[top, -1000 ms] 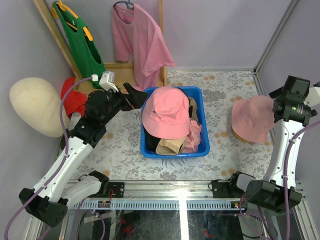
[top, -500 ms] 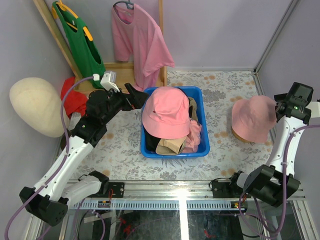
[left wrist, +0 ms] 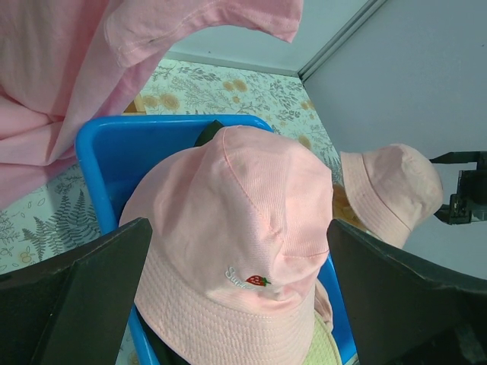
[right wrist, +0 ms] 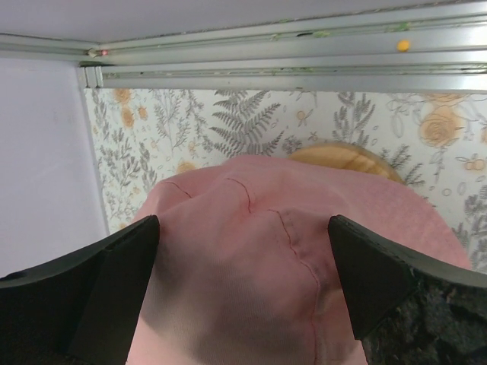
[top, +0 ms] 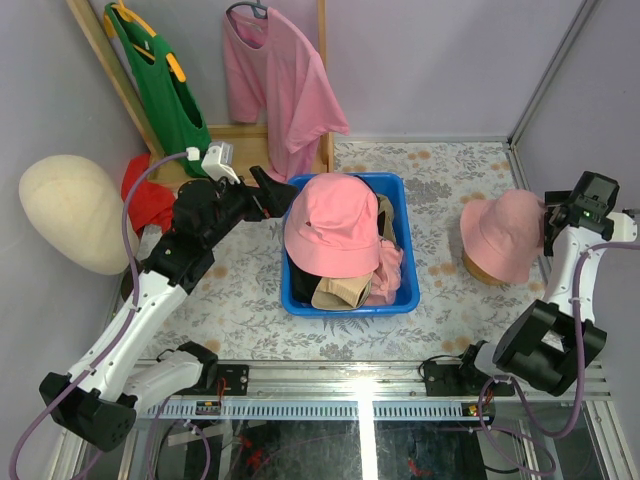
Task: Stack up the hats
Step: Move the hat stand to the center of the board.
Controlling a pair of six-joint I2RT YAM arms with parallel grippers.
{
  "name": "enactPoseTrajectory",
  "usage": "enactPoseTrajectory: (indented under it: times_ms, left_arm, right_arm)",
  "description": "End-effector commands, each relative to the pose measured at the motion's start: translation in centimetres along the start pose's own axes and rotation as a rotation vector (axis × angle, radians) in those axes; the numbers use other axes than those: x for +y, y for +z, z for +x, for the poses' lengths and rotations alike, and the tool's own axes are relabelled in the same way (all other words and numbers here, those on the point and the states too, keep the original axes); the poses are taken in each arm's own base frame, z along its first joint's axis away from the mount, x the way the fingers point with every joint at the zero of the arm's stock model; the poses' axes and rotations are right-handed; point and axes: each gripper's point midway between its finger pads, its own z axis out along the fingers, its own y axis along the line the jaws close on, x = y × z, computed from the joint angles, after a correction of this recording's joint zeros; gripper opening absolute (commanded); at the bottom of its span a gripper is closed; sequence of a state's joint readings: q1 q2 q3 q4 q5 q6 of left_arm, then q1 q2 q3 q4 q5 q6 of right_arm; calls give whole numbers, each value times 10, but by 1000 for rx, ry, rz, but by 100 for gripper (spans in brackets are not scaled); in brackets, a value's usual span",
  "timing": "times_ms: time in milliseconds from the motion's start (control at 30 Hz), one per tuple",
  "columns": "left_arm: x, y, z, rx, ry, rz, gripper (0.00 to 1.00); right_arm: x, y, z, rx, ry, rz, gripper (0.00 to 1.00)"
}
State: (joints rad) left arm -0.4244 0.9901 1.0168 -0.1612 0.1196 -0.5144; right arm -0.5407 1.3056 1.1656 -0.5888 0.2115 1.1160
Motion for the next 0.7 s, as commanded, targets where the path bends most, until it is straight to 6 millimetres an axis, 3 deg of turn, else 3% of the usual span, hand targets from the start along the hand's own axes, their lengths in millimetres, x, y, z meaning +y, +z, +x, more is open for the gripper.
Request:
enactPoseTrajectory:
  times_ms: [0, 300, 667]
  left_arm:
    - [-7, 1, -24, -85, 28, 17, 98]
    - [-4, -4, -23, -101, 6, 8, 98]
    - [-3, -17, -27, -126, 12, -10, 98]
  right_arm:
    - [14, 6, 15, 76, 31, -66, 100]
    - [31, 3, 39, 124, -13, -119, 100]
    - [60, -5, 95, 174, -78, -158, 100]
